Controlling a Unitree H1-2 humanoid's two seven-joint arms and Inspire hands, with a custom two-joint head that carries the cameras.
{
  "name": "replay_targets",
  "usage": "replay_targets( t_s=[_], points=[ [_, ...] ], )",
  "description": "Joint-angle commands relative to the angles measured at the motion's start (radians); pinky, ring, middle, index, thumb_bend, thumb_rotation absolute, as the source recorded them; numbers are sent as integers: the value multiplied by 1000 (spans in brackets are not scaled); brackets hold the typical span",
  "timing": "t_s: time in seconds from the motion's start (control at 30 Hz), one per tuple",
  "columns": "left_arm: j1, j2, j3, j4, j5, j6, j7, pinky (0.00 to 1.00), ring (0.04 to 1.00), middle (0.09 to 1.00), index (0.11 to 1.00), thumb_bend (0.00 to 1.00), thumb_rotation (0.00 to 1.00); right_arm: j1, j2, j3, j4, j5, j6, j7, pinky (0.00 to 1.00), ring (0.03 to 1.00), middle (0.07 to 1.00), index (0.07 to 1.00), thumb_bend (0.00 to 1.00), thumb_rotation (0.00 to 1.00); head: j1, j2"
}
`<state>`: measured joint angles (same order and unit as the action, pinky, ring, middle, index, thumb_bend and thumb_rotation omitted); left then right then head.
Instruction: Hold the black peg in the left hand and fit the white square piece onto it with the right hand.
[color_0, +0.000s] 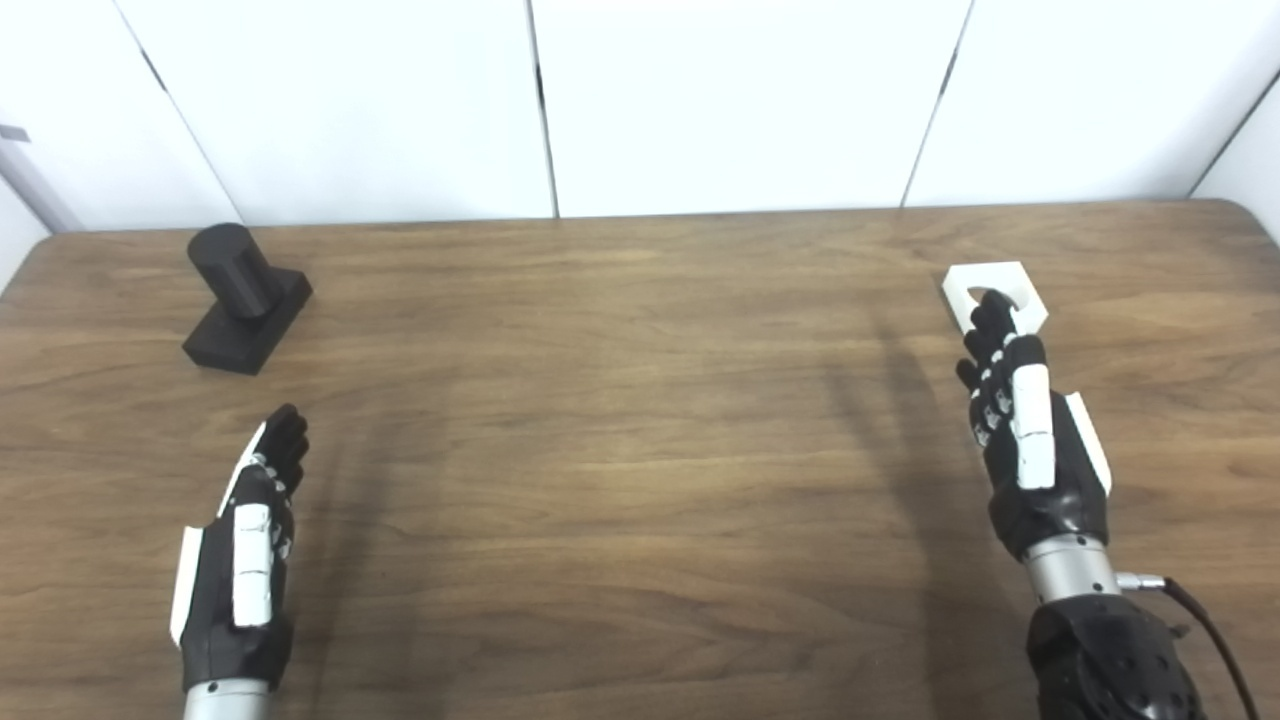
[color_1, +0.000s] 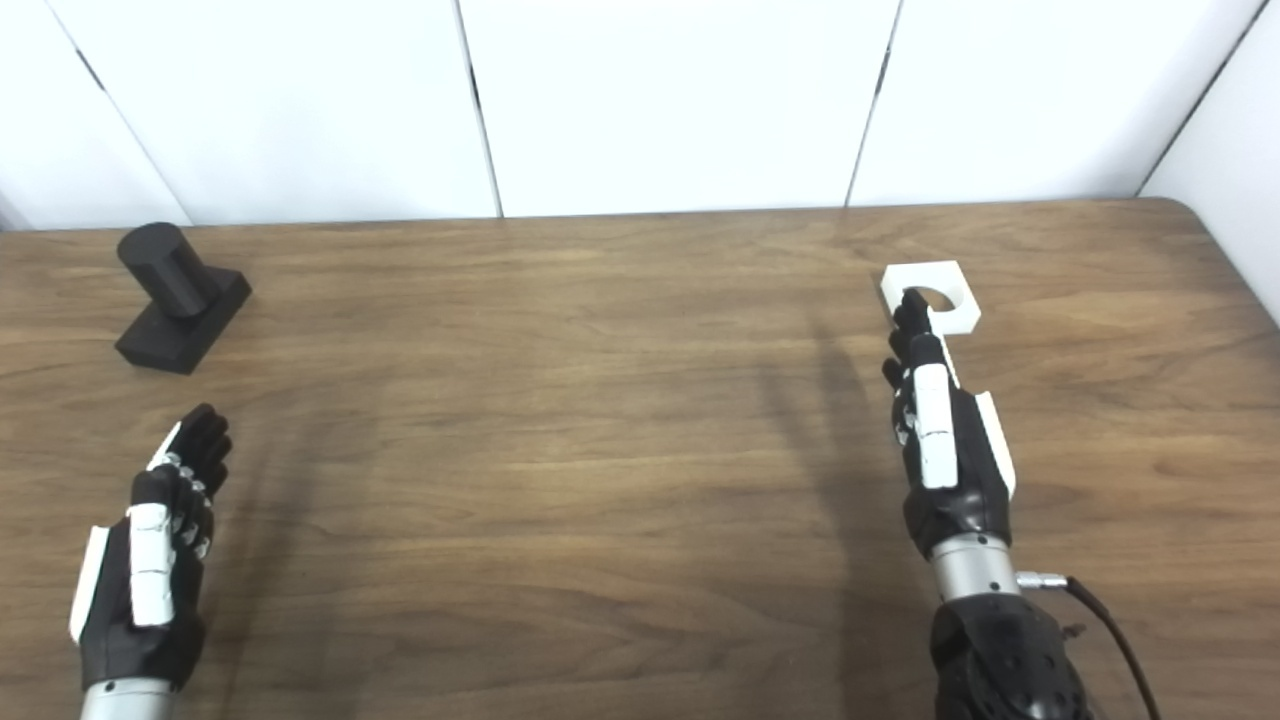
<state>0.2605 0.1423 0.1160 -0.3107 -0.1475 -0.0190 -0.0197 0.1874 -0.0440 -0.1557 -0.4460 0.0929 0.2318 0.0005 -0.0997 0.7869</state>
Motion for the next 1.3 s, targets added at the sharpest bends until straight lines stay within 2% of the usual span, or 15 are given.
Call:
replay_targets(
  t_s=[0.0, 0.17, 0.37, 0.53, 0.67, 0.8, 0.87, 1.0, 1.1, 1.27],
  points=[
    [-39, -34, 7, -14, -14, -71, 8, 990, 953, 940, 920, 622, 923, 151, 6, 7, -45, 9, -17, 12, 1000, 1000, 997, 989, 522, 1000, 7, -4],
    [-36, -37, 5, 10, -24, -109, 5, 995, 942, 932, 915, 628, 905, 155, 9, 6, -37, 14, -37, 16, 1000, 1000, 993, 988, 508, 1000, 20, -19],
    [-33, -33, -8, 26, -7, -146, 2, 958, 923, 923, 910, 585, 925, 161, 5, 6, -24, 10, -56, 20, 1000, 1000, 986, 986, 492, 1000, 36, -41],
    [-28, -35, -17, 30, -9, -148, 4, 927, 911, 917, 913, 572, 946, 165, 1, 4, -17, 16, -62, 28, 1000, 1000, 994, 995, 510, 1000, 64, -66],
    [-16, -48, -29, 32, 2, -151, 10, 909, 906, 916, 916, 567, 934, 169, -8, -4, -3, 29, -82, 42, 1000, 1000, 1000, 1000, 489, 1000, 127, -104],
    [-3, -58, -49, 25, 26, -135, 20, 911, 915, 911, 912, 662, 932, 171, -25, -18, 20, 46, -105, 68, 1000, 1000, 1000, 1000, 485, 1000, 188, -132],
    [2, -60, -60, 29, 35, -138, 20, 929, 929, 918, 917, 673, 937, 170, -32, -28, 31, 53, -114, 81, 1000, 1000, 1000, 1000, 486, 1000, 218, -149],
    [10, -71, -84, 47, 58, -153, 31, 940, 941, 931, 918, 634, 930, 164, -39, -49, 56, 63, -132, 106, 1000, 1000, 1000, 1000, 471, 1000, 281, -190],
    [13, -79, -97, 59, 65, -155, 41, 957, 948, 936, 913, 659, 915, 158, -39, -65, 77, 71, -146, 124, 1000, 1000, 1000, 1000, 479, 1000, 320, -216],
    [13, -94, -122, 94, 93, -192, 62, 942, 942, 937, 923, 638, 901, 152, -46, -79, 113, 77, -168, 148, 1000, 1000, 1000, 1000, 542, 1000, 388, -271]
  ],
)
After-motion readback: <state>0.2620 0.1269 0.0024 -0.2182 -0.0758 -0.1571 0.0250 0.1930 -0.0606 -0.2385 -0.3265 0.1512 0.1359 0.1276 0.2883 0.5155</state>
